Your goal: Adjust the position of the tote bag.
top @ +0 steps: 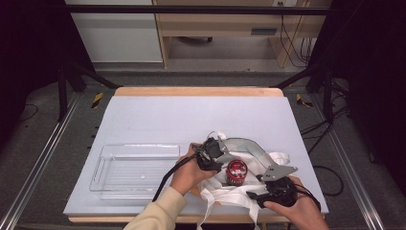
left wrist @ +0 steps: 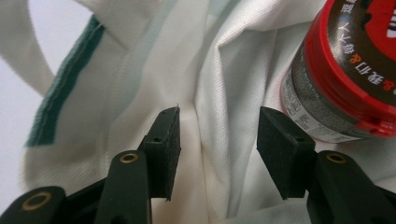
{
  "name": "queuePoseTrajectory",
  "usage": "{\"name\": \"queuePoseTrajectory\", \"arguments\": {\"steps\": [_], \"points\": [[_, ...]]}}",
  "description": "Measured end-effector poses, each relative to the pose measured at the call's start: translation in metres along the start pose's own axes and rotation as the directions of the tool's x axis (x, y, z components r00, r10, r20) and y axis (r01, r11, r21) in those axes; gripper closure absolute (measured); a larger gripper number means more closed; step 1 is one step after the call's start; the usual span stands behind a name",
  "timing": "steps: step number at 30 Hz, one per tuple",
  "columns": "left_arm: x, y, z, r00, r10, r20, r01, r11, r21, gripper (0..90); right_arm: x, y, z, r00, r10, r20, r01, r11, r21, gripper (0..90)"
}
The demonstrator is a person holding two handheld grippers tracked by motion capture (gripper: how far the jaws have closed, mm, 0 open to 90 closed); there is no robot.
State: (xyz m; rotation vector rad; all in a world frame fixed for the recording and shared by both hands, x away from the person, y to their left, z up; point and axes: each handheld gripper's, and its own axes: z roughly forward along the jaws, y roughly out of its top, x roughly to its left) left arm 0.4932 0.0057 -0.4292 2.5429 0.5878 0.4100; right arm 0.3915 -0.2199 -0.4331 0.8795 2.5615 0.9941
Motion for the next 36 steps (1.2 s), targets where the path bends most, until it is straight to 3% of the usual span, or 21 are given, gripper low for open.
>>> {"name": "queuePoseTrajectory", "arguments": {"steps": [4, 10, 12, 17, 21, 28, 36], "points": [[0.002, 0.002, 0.002, 0.9995, -0.02, 0.026, 0.019, 0.9998, 0.002, 54.6, 0.0, -0.001, 0.005, 0.9998, 0.0, -0.021, 0.0, 1.0, 0.015, 40.6], [0.001, 0.007, 0.009, 0.9991, -0.005, 0.043, 0.003, 0.9995, 0.032, 64.0, 0.003, -0.003, 0.005, 0.9991, -0.014, -0.04, 0.014, 1.0, 0.015, 49.3], [0.0, 0.008, 0.01, 0.9995, 0.005, 0.031, -0.006, 0.9992, 0.041, 67.2, 0.004, -0.003, 0.005, 0.999, -0.018, -0.042, 0.019, 1.0, 0.018, 51.0], [0.006, 0.008, 0.01, 0.9992, -0.033, 0.022, 0.032, 0.9985, 0.045, 79.5, 0.005, -0.005, 0.004, 0.9987, -0.035, -0.037, 0.036, 0.999, 0.021, 58.4], [0.006, 0.009, 0.009, 0.9995, -0.032, 0.003, 0.032, 0.9985, 0.045, 87.1, 0.006, -0.007, 0.003, 0.9981, -0.054, -0.031, 0.055, 0.998, 0.027, 71.1], [0.008, 0.009, 0.006, 0.9986, -0.052, -0.008, 0.052, 0.9981, 0.033, 88.3, 0.006, -0.011, 0.003, 0.9969, -0.068, -0.04, 0.069, 0.997, 0.03, 86.4], [0.012, 0.009, 0.004, 0.9966, -0.079, -0.022, 0.08, 0.9966, 0.022, 88.7, 0.007, -0.014, -0.001, 0.9942, -0.082, -0.07, 0.083, 0.996, 0.02, 89.3]]}}
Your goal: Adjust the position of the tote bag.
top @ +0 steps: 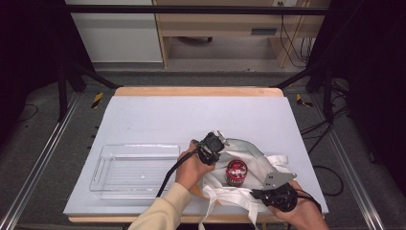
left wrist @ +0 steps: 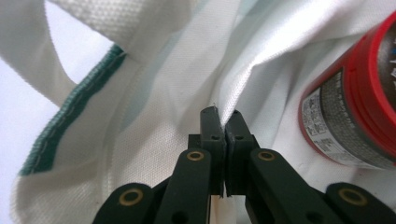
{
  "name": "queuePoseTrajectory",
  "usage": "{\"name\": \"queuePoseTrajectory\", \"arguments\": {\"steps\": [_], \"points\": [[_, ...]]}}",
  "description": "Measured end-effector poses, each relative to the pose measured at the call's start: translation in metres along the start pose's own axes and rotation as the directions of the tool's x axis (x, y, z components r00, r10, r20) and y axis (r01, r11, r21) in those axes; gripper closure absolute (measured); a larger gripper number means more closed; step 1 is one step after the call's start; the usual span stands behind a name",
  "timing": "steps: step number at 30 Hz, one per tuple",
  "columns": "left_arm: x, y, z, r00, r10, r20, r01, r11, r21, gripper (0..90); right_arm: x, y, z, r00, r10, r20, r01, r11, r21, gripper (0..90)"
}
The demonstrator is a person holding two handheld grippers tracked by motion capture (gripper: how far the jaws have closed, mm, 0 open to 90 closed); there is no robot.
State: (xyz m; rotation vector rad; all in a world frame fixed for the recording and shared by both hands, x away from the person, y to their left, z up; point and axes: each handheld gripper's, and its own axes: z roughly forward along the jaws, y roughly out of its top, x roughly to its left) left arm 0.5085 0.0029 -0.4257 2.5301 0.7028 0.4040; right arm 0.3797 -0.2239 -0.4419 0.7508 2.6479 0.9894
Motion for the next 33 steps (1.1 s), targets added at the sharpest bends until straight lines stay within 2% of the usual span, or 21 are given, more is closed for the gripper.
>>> {"name": "queuePoseTrajectory", "arguments": {"steps": [7, 13, 16, 21, 23, 27, 29, 31, 33], "points": [[0.002, 0.0, -0.002, 0.9998, -0.009, -0.017, 0.009, 0.9999, -0.006, 88.8, 0.007, -0.002, -0.004, 0.999, -0.039, -0.02, 0.04, 0.999, 0.01, 89.5], [0.002, 0.002, -0.003, 0.9989, -0.021, -0.042, 0.019, 0.9993, -0.033, 88.9, 0.015, -0.005, -0.007, 0.9958, -0.075, -0.052, 0.076, 0.997, 0.03, 89.6], [0.002, 0.002, -0.002, 0.9983, -0.026, -0.052, 0.024, 0.9994, -0.023, 88.9, 0.017, -0.006, -0.005, 0.9938, -0.089, -0.066, 0.092, 0.995, 0.04, 89.6], [0.005, 0.002, 0.003, 0.9979, -0.047, -0.044, 0.046, 0.9988, -0.014, 88.8, 0.015, -0.008, 0.0, 0.9934, -0.076, -0.086, 0.081, 0.995, 0.051, 89.6], [0.005, 0.002, 0.004, 0.9983, -0.04, -0.042, 0.04, 0.9992, -0.007, 88.6, 0.014, -0.009, 0.002, 0.9927, -0.076, -0.094, 0.082, 0.995, 0.059, 89.5], [0.004, 0.002, 0.003, 0.9986, -0.04, -0.035, 0.04, 0.9991, -0.01, 87.7, 0.01, -0.008, 0.004, 0.9951, -0.053, -0.084, 0.058, 0.997, 0.06, 89.2], [0.003, 0.001, 0.0, 0.9984, -0.039, -0.041, 0.038, 0.9989, -0.027, 84.5, 0.009, -0.007, 0.003, 0.9956, -0.046, -0.081, 0.05, 0.998, 0.049, 88.5], [0.0, -0.001, -0.008, 0.9982, -0.032, -0.051, 0.029, 0.9979, -0.058, 78.9, 0.007, -0.005, 0.0, 0.9963, -0.043, -0.074, 0.045, 0.998, 0.032, 82.4], [-0.001, -0.002, -0.015, 0.998, -0.031, -0.055, 0.027, 0.9967, -0.077, 70.3, 0.004, -0.002, -0.004, 0.9982, -0.021, -0.056, 0.022, 1.0, 0.013, 68.8]]}}
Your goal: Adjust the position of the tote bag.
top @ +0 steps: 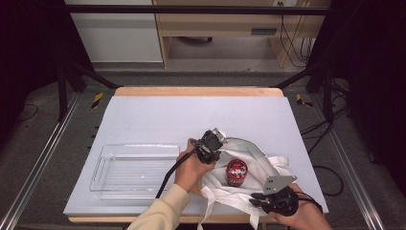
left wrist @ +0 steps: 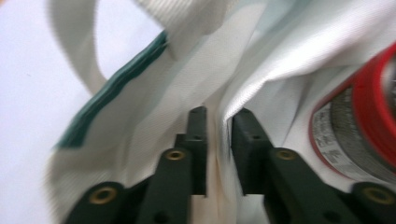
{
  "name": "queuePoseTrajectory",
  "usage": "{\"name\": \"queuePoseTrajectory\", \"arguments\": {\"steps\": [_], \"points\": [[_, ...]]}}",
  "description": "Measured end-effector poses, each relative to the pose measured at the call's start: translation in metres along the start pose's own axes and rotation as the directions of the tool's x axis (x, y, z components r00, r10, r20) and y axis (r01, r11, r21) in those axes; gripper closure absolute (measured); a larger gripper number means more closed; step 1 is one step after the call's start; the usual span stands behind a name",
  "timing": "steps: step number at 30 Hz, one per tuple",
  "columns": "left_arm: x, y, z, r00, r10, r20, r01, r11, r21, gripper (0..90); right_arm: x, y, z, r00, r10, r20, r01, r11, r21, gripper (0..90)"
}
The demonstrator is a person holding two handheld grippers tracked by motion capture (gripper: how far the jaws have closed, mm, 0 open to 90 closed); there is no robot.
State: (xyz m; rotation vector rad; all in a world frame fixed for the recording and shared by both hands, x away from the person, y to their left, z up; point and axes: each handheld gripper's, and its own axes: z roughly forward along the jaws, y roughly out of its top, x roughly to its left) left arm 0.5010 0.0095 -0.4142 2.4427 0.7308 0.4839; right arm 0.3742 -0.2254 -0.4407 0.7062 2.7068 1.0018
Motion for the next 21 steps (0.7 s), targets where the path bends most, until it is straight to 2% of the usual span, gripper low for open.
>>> {"name": "queuePoseTrajectory", "arguments": {"steps": [2, 5, 9, 13, 17, 21], "points": [[-0.001, -0.001, -0.012, 0.9999, -0.012, 0.003, 0.012, 0.9989, -0.045, 64.3, -0.002, 0.004, -0.003, 0.9996, 0.02, 0.021, -0.02, 1.0, -0.005, 55.1], [-0.005, -0.001, -0.028, 0.9999, -0.003, 0.012, 0.004, 0.9955, -0.095, 55.5, -0.003, 0.012, -0.01, 0.9982, 0.033, 0.05, -0.032, 0.999, -0.016, 44.7], [-0.011, -0.003, -0.043, 1.0, 0.009, 0.002, -0.008, 0.992, -0.126, 45.2, -0.005, 0.024, -0.018, 0.9964, 0.047, 0.071, -0.044, 0.998, -0.039, 34.6], [-0.011, -0.008, -0.053, 0.9999, 0.014, 0.001, -0.014, 0.9904, -0.137, 39.5, -0.01, 0.038, -0.019, 0.9923, 0.069, 0.103, -0.066, 0.997, -0.032, 26.5], [-0.009, -0.017, -0.063, 1.0, 0.002, 0.0, -0.002, 0.9875, -0.158, 34.5, -0.018, 0.052, -0.015, 0.985, 0.12, 0.124, -0.117, 0.993, -0.027, 21.7], [-0.003, -0.027, -0.072, 0.9998, -0.011, -0.014, 0.008, 0.9865, -0.164, 30.0, -0.022, 0.064, -0.01, 0.9804, 0.141, 0.138, -0.139, 0.99, -0.027, 20.1]]}}
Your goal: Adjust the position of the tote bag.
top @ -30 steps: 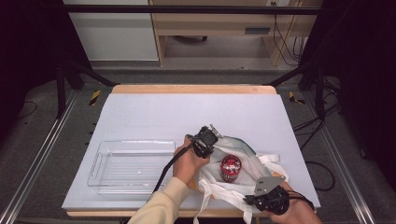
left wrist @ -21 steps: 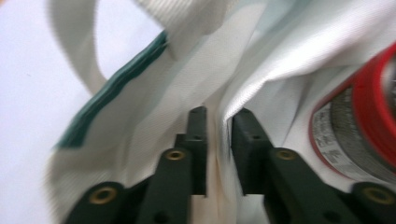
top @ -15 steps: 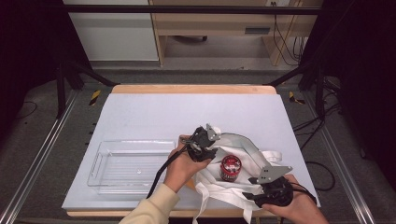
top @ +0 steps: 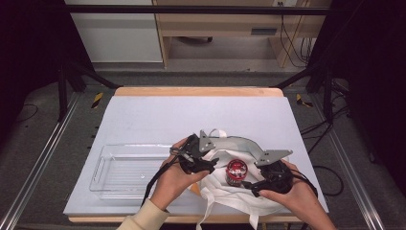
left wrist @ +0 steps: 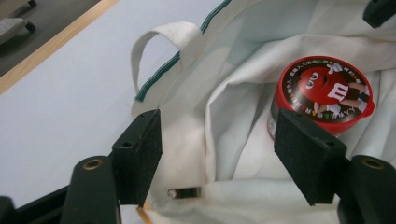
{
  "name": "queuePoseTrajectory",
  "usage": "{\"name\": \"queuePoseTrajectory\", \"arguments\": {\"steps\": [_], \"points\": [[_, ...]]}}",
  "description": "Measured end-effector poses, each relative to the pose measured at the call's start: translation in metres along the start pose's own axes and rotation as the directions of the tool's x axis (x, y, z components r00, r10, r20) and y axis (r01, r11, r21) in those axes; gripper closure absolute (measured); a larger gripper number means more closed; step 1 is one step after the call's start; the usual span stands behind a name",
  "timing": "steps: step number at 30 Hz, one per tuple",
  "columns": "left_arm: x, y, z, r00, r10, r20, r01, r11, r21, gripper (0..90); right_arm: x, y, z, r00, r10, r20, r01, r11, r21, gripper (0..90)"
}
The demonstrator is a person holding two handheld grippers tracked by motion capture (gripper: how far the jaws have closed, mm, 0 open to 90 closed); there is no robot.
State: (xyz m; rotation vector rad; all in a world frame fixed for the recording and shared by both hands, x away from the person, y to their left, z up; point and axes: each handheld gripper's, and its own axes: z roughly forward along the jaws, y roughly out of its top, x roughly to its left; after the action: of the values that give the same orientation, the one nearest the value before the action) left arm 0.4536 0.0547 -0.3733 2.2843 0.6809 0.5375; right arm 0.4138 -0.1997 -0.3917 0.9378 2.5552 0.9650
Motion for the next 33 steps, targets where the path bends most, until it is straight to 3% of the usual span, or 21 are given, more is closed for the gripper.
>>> {"name": "queuePoseTrajectory", "arguments": {"steps": [5, 12, 20, 23, 26, 33], "points": [[0.01, -0.015, -0.012, 0.9988, -0.045, -0.017, 0.045, 0.9989, -0.012, 24.6, -0.001, 0.014, 0.011, 0.9991, 0.035, 0.023, -0.035, 0.999, 0.012, 19.3], [0.025, -0.04, -0.029, 0.9981, -0.048, -0.04, 0.048, 0.9989, -0.002, 20.7, 0.002, 0.028, 0.021, 0.9989, 0.045, 0.016, -0.046, 0.998, 0.045, 16.3], [0.037, -0.075, -0.047, 0.9928, -0.096, -0.072, 0.094, 0.9951, -0.029, 18.7, 0.003, 0.04, 0.037, 0.9978, 0.055, 0.037, -0.057, 0.996, 0.068, 15.6], [0.037, -0.077, -0.049, 0.9934, -0.087, -0.075, 0.087, 0.9962, -0.005, 18.0, 0.005, 0.039, 0.039, 0.9978, 0.057, 0.035, -0.059, 0.996, 0.065, 16.1], [0.036, -0.074, -0.053, 0.9938, -0.088, -0.067, 0.086, 0.9958, -0.031, 16.6, 0.007, 0.038, 0.043, 0.9963, 0.058, 0.064, -0.062, 0.995, 0.073, 16.4], [0.038, -0.082, -0.05, 0.9911, -0.119, -0.06, 0.118, 0.9929, -0.016, 15.7, 0.003, 0.033, 0.042, 0.9926, 0.092, 0.079, -0.097, 0.994, 0.059, 17.8]]}}
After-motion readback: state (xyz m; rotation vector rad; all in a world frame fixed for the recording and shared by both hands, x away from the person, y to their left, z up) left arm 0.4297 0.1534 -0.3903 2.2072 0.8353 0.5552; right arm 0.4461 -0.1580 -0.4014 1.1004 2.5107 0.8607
